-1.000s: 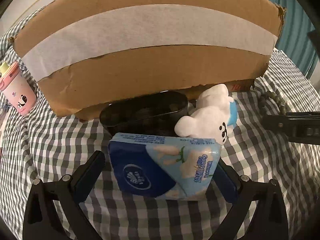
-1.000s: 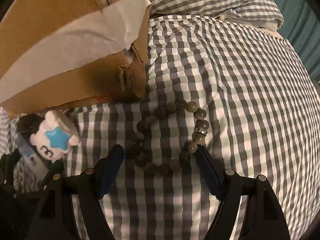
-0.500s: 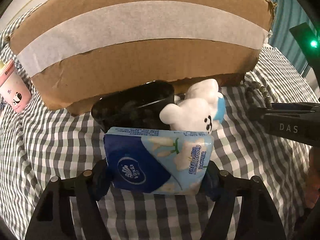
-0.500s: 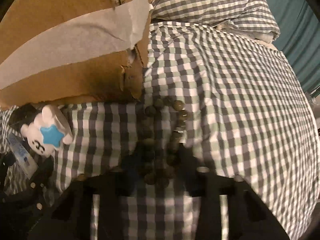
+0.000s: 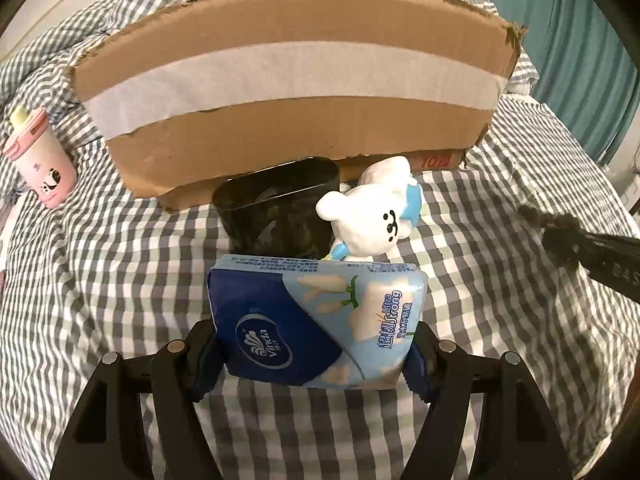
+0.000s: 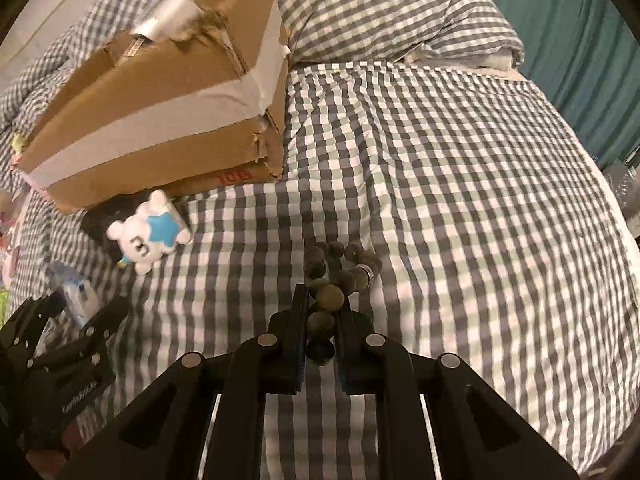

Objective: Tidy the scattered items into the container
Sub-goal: 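Grasp the blue tissue pack with the left tool while the right grasps the bead bracelet, then carry the tissue pack and bracelet over the box and release both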

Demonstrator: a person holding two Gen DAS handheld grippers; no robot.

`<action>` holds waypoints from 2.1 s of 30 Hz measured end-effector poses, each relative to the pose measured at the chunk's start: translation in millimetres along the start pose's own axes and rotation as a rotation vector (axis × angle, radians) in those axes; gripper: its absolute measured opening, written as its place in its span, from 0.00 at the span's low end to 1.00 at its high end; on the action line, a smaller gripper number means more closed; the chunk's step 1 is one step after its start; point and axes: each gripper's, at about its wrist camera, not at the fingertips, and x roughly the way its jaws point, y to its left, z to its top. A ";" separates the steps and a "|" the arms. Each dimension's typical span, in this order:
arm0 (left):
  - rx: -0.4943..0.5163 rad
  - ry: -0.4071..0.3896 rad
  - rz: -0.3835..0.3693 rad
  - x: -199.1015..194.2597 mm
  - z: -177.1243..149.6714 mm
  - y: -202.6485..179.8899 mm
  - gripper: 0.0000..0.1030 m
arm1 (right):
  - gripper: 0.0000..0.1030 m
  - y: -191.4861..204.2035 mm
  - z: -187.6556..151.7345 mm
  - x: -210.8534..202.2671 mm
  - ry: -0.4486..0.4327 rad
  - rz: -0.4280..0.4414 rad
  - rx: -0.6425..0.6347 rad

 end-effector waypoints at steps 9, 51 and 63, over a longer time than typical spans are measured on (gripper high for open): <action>-0.034 0.009 0.027 -29.7 -8.4 10.6 0.72 | 0.11 2.0 -34.0 -58.6 -0.033 0.040 0.010; -0.073 -0.195 0.069 -100.2 172.6 72.8 0.72 | 0.11 93.5 167.3 -122.1 -0.253 0.263 -0.145; -0.080 -0.162 0.132 -50.4 183.7 67.8 1.00 | 0.89 59.1 181.6 -87.9 -0.280 0.265 0.003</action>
